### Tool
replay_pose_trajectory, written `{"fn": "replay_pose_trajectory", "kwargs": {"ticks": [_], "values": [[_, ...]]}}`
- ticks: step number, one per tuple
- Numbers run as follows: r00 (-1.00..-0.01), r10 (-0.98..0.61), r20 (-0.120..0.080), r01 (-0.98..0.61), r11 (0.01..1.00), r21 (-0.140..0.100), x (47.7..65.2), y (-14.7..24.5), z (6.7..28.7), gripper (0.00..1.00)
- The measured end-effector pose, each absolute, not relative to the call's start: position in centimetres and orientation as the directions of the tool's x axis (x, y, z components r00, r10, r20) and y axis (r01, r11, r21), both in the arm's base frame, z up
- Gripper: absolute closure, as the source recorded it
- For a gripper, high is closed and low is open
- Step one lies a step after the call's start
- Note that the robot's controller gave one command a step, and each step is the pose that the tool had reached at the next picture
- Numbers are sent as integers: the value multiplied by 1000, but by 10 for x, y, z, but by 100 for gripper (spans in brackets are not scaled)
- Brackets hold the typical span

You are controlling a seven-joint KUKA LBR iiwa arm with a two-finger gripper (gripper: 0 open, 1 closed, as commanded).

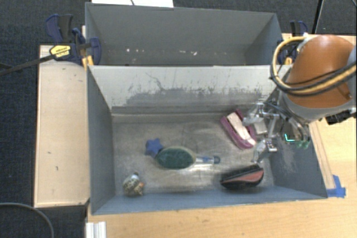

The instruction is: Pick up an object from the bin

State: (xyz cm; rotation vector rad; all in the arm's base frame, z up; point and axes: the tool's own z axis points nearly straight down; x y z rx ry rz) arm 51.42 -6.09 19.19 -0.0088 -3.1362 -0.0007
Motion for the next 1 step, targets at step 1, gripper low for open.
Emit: {"fn": "replay_pose_trajectory", "kwargs": {"ticks": [1], "values": [[-981, -195, -7, -195, 981, -2, 522, 35, 72, 0]]}}
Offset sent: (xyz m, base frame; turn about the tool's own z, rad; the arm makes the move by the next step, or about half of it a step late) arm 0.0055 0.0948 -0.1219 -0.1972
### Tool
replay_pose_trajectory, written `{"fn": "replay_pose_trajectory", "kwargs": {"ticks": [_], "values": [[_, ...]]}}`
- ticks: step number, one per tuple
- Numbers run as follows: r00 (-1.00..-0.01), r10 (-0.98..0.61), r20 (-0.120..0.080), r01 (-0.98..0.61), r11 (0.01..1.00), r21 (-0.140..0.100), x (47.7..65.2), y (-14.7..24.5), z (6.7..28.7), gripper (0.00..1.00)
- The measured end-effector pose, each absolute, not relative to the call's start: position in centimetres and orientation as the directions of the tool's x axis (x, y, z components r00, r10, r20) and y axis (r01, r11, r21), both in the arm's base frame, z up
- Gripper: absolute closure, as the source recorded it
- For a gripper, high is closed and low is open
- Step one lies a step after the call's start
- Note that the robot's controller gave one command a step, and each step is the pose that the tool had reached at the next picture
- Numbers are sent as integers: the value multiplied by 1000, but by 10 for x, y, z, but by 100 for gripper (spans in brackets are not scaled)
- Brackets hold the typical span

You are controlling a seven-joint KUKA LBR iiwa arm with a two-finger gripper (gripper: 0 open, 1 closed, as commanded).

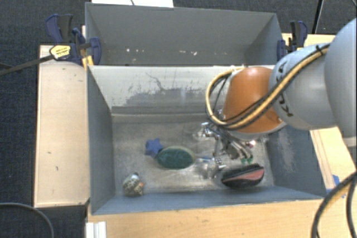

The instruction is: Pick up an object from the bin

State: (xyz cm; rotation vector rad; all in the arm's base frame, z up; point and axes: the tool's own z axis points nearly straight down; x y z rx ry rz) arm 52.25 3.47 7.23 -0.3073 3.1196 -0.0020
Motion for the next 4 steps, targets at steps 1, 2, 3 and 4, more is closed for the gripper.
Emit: {"fn": "replay_pose_trajectory", "kwargs": {"ticks": [1, 2, 3, 4], "values": [[-1000, -16, -4, -16, 1000, 3, 511, 81, 101, 0], [-993, 116, -1, 116, 993, 0, 500, 59, 109, 0], [-990, 140, -8, 140, 990, 1, 491, 73, 72, 0], [-920, 393, -13, 393, 920, 6, 481, 90, 73, 0]]}}
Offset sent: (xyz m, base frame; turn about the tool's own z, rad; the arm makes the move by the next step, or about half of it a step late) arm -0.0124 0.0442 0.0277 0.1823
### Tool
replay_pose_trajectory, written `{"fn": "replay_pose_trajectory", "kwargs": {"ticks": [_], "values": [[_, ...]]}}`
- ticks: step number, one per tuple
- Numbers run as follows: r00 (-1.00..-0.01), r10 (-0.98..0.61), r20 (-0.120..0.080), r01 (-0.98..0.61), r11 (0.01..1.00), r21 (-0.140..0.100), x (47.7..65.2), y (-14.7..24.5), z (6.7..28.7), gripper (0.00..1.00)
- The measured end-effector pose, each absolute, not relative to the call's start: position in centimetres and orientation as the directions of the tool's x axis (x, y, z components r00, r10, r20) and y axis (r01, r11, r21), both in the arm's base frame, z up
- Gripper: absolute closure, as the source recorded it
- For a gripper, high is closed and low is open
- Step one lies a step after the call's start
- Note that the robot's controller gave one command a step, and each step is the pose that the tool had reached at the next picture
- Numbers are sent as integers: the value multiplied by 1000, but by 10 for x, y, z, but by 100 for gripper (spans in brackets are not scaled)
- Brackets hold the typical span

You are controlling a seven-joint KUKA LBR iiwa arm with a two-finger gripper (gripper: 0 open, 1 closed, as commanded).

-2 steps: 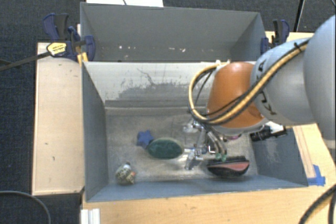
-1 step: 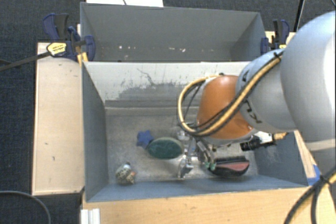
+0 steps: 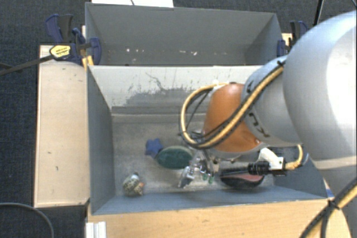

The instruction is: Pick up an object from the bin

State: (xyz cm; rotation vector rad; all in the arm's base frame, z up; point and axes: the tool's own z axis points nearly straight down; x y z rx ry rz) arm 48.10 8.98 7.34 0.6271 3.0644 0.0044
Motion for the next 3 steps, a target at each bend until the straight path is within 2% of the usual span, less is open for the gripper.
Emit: {"fn": "replay_pose_trajectory", "kwargs": {"ticks": [1, 2, 3], "values": [[-921, 390, -15, 390, 921, 8, 482, 90, 75, 100], [-923, 386, -3, 386, 923, 2, 483, 90, 96, 100], [-924, 382, -3, 381, 924, 2, 483, 90, 100, 100]]}}
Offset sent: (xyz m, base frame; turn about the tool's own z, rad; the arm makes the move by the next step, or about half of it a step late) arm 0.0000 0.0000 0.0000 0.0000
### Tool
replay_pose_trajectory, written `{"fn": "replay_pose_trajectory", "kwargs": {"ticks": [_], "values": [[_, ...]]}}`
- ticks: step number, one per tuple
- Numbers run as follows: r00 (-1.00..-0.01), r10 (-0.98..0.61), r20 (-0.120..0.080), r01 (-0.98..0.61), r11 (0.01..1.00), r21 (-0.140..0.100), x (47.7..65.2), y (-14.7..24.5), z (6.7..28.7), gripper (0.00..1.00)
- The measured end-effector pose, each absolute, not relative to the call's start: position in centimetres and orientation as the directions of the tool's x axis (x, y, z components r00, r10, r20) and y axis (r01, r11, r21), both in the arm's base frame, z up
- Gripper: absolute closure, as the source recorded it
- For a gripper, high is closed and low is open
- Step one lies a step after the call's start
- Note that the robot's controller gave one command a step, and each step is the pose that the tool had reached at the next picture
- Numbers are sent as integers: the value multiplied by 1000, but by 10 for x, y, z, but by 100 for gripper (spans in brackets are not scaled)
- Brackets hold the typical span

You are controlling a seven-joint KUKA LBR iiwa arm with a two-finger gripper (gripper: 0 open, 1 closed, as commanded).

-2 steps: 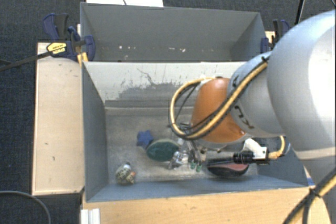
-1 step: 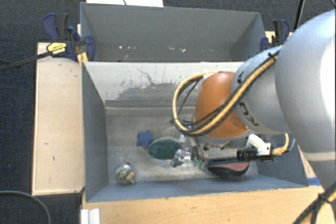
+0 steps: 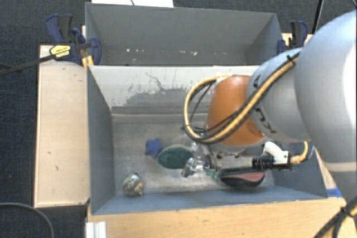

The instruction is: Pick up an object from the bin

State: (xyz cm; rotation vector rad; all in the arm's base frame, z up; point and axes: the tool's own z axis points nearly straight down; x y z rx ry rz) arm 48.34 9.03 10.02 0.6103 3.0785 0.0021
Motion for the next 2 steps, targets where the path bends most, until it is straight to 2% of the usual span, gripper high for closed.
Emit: {"fn": "replay_pose_trajectory", "kwargs": {"ticks": [1, 2], "values": [[-926, 376, -5, 376, 926, 4, 485, 90, 160, 100], [-929, 369, -3, 369, 929, 2, 485, 90, 169, 100]]}}
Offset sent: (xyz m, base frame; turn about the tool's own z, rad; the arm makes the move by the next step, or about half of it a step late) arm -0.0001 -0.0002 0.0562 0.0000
